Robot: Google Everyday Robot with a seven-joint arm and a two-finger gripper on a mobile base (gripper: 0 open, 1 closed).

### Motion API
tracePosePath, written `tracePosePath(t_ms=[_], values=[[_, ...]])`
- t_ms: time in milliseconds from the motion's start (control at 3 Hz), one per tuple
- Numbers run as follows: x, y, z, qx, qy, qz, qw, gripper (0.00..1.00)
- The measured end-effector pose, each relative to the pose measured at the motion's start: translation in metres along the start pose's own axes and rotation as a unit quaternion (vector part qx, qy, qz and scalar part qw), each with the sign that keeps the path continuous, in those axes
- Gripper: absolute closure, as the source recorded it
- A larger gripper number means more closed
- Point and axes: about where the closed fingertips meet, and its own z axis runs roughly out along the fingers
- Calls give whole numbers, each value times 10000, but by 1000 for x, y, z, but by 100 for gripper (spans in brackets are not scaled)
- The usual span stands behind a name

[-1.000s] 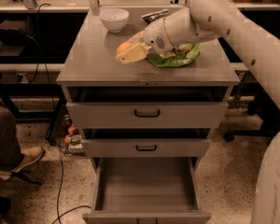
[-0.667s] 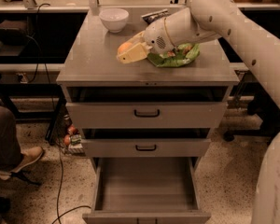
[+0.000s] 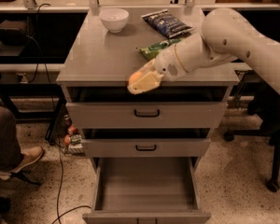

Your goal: Place orange into bottom drawer

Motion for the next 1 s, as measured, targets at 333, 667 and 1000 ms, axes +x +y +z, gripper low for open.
tracePosePath(t_ms=[333,667,1000], values=[[64,27,8,-128,863,518,9948,100],[114,36,38,-226,1694,1044,9797,100],[113,36,38,-229,1685,1032,9800,100]])
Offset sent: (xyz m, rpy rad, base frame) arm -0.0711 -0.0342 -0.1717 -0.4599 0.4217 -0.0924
